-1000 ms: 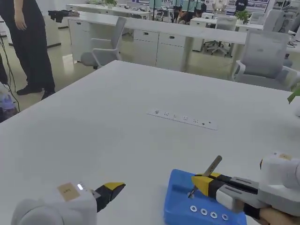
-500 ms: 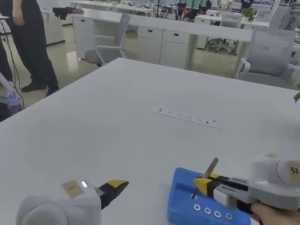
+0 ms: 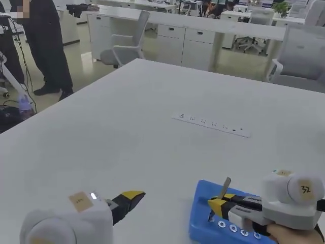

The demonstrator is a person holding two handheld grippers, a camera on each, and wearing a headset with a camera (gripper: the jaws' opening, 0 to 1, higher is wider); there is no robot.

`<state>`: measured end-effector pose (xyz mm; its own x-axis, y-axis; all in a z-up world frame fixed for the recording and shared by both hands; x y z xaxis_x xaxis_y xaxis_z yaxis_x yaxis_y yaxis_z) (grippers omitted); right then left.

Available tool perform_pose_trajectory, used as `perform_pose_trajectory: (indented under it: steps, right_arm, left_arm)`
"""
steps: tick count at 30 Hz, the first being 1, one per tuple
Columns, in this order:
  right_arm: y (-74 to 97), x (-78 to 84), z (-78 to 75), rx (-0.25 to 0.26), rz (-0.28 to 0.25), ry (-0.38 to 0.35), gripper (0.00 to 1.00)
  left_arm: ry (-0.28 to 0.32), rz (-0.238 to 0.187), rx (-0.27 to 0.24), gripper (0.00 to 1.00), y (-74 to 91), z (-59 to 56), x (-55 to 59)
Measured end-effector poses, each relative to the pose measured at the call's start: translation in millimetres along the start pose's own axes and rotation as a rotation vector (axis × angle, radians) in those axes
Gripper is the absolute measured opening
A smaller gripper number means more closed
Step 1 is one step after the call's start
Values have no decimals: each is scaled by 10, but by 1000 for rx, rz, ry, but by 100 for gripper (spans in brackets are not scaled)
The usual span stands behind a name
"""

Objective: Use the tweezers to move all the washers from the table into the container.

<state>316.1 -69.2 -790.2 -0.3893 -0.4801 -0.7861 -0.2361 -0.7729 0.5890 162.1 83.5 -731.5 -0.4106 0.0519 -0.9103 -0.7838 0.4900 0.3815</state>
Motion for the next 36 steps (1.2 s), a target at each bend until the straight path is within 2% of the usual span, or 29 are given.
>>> perform_pose_trajectory:
  steps: [5,9,10,12,13,15,17,19,21,23,25,28,29,30,33,34,36]
  right_arm:
    - [-12,8,-25,-7,-13,12,3]
    - [32,-12,25,-20,-39,34,4]
    - [66,-37,45,-12,-45,50,4]
    - [144,-93,90,-9,-58,113,4]
    - [184,-110,121,-16,-65,118,4]
    - [269,-146,180,-25,-78,138,4]
    - [383,-191,277,-36,-95,194,4]
    - [492,-192,383,-55,-84,223,3]
    - [585,-188,471,-69,-81,253,3]
    - [668,-166,548,-99,-84,249,3]
    - [731,-123,621,-133,-87,230,3]
    - [777,-10,717,-183,-47,225,3]
    - [787,50,759,-208,-21,227,3]
    - [793,89,783,-220,-4,231,3]
    - [801,213,868,-247,39,254,3]
    - [800,257,908,-264,54,255,3]
    - [800,321,977,-288,76,269,3]
  left_arm:
    - [6,-4,0,80,7,-2,-10]
    - [51,-71,16,81,45,5,-78]
    - [75,-86,26,81,50,8,-92]
    - [91,-84,33,80,55,21,-100]
    - [94,-82,34,79,57,26,-103]
    - [98,-73,45,76,65,27,-114]
    - [89,-63,66,69,69,13,-127]
    - [48,-38,134,63,81,-32,-149]
    - [34,-21,146,57,87,-34,-173]
    - [10,-7,178,49,98,-49,-213]
    - [-13,32,233,38,107,-78,-236]
    - [-79,82,295,20,102,-141,-282]
    - [-106,97,311,18,91,-174,-304]
    - [-121,100,330,16,83,-202,-319]
    - [-96,95,407,13,47,-293,-369]
    - [-94,97,418,13,30,-307,-378]
    - [-119,117,454,12,-11,-368,-383]
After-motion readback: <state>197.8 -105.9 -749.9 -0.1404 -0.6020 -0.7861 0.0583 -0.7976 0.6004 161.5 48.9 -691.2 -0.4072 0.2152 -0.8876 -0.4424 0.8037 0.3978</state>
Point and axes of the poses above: the centre of the closed fingertips' face, and the gripper's own axes: y roughly backward along the fingers, z roughly to its left, x roughly out of its underside, the point moved 8 cm from there along y, roughly backward along the fingers, and after that the axes turned 7 degrees about z, right-handed, at the moved point
